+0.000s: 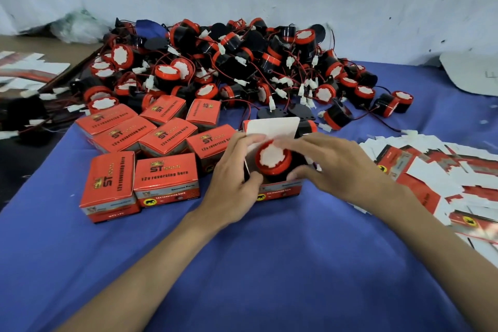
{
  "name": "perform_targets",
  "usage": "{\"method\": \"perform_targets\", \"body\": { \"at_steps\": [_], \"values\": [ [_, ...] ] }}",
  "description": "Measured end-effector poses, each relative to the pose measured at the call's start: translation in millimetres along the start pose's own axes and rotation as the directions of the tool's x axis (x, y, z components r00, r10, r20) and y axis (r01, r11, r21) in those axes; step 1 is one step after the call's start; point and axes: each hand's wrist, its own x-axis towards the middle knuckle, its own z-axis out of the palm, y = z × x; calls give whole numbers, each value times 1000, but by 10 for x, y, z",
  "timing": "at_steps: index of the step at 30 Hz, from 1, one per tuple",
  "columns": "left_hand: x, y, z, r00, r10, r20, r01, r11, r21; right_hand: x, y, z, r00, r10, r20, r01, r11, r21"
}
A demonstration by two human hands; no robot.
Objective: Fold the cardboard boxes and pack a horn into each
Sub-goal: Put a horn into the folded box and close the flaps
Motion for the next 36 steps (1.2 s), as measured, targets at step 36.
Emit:
{"method": "perform_targets", "body": {
  "at_steps": [36],
  "values": [
    [7, 144, 150, 970, -243, 10, 243, 968, -60, 398, -356, 55, 900, 87, 428, -111, 993, 31]
  ]
}}
